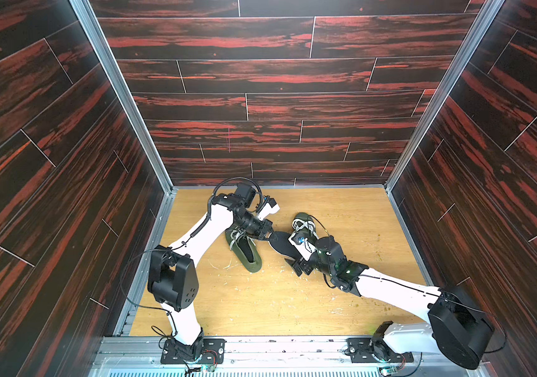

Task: Insert the insole into the shoe
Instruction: Pick up the insole from the center of the board.

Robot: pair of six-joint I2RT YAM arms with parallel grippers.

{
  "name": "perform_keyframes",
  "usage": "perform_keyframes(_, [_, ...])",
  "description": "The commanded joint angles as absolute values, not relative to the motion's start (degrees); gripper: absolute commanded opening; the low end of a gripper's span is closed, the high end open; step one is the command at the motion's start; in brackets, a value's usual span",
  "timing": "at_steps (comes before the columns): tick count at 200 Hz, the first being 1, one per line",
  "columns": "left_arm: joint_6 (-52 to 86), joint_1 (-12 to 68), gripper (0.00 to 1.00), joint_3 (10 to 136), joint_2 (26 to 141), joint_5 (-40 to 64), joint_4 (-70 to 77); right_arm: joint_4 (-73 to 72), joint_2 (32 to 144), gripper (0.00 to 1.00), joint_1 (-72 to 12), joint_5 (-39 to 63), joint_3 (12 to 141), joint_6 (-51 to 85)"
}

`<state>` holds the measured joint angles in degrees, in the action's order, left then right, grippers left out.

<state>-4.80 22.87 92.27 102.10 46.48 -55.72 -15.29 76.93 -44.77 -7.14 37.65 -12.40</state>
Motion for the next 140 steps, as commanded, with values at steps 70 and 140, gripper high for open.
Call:
perform_keyframes(70, [-21.3, 24.0, 0.02, 100.6, 101.8, 49.1, -71.0, -15.1, 81.1, 0.98, -45.1, -5.6, 44.2, -14.8])
perform_keyframes(140, [-15.2, 23.7, 0.02, 99.6, 101.8, 48.8, -65.1, -21.6, 79.4, 0.98, -45.1, -2.8, 39.3, -16.7])
